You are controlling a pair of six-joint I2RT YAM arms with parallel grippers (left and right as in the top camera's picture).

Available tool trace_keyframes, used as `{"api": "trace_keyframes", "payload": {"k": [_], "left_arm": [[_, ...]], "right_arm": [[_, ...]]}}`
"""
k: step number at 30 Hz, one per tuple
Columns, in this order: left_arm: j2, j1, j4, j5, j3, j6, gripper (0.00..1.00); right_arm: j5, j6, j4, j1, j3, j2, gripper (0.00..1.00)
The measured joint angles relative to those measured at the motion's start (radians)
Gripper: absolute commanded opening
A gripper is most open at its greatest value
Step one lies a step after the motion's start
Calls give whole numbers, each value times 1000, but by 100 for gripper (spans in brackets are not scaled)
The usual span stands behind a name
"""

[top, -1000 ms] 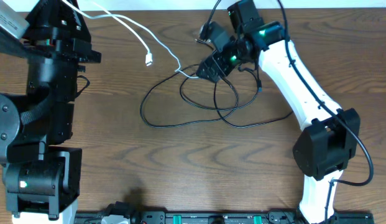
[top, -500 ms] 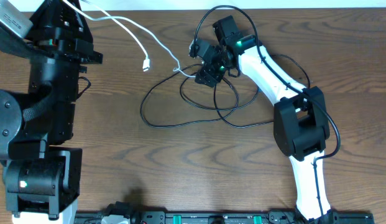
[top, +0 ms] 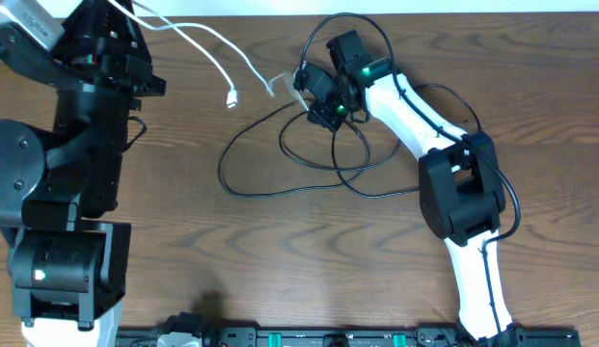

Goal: Untangle cables

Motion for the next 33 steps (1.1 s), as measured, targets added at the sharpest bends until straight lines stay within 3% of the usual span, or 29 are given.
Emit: {"api": "trace_keyframes", "payload": {"k": [11,16,20,23,28,33], "left_arm": [[43,0,-120,2,0,0,8],[77,0,-333,17,2,0,7],[142,0,-510,17,0,0,7],[198,0,-599,20,0,0,7],[241,0,-630,35,0,0,7],[243,0,-660,46,0,0,7]], "right_arm": [[-14,250,-219,-19,-2,-164,1],[-92,237,-283,-18,-2,-215,1],[-169,229,-282,-29,-2,-256,1],[-177,331,-266,-62,-2,-291,1],[-256,549,-94,-113,-22,-292,1],[-362,621,-75,-84,-33,-290,1]]}}
